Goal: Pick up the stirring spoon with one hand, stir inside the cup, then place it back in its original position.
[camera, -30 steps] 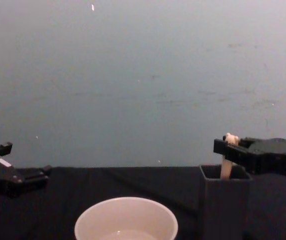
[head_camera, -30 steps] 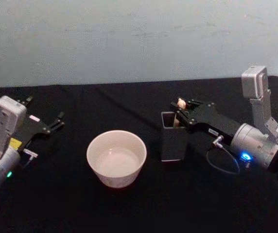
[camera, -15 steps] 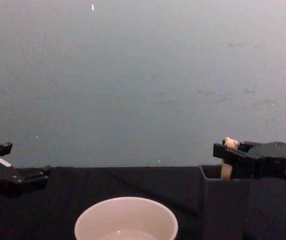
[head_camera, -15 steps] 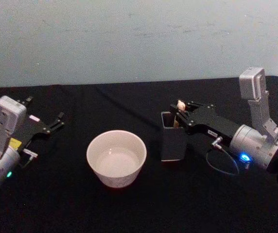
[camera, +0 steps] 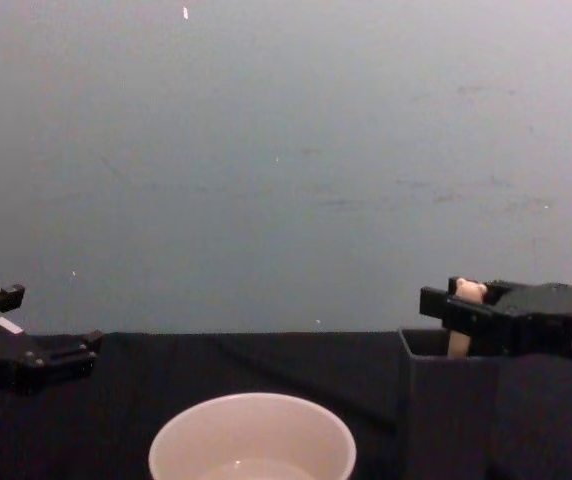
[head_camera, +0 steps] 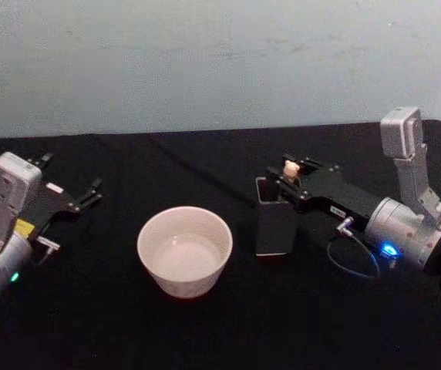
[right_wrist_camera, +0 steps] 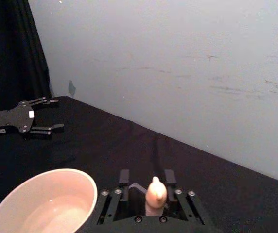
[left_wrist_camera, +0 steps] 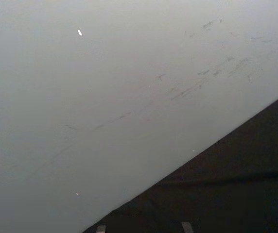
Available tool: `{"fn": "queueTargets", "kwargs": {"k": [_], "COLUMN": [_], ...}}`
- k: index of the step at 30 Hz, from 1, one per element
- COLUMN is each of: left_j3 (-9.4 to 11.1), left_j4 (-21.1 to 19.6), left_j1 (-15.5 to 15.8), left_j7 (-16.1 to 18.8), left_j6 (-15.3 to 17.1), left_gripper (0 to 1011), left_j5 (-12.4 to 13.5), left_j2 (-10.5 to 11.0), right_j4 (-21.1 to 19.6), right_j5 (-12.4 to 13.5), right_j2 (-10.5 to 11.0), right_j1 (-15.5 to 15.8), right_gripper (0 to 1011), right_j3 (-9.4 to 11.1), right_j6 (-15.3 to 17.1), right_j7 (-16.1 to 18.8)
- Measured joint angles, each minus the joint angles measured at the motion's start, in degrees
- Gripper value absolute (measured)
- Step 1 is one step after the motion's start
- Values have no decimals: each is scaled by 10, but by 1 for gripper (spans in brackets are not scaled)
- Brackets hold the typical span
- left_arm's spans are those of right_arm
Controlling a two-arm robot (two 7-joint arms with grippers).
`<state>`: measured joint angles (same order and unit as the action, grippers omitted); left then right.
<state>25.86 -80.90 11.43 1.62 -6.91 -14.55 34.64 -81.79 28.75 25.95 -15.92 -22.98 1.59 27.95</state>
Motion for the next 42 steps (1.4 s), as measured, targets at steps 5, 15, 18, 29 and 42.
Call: {"fn": "queueTargets", "kwargs": {"k": [5, 15, 18, 29, 42], "left_j3": [0, 0, 0, 0, 0], "left_j4": [0, 0, 0, 0, 0], "left_j1": [0, 0, 0, 0, 0], "left_j7": [0, 0, 0, 0, 0], "left_j6": [0, 0, 0, 0, 0], "left_gripper": [1001, 1001, 1001, 1001, 1001], "left_j5": [0, 0, 0, 0, 0], "left_j2": [0, 0, 0, 0, 0], "right_j4": [0, -1, -1, -6, -7], "right_j5": [0, 1, 1, 3, -32], "right_j2": [0, 0, 0, -1, -42], "right_j1": [0, 0, 0, 2, 2], "right_gripper": [579, 868, 953, 1002, 1002], "right_j3": [0, 0, 0, 7, 76], "right_j6": [0, 0, 0, -11, -79], "right_j7": [0, 0, 0, -1, -115]}}
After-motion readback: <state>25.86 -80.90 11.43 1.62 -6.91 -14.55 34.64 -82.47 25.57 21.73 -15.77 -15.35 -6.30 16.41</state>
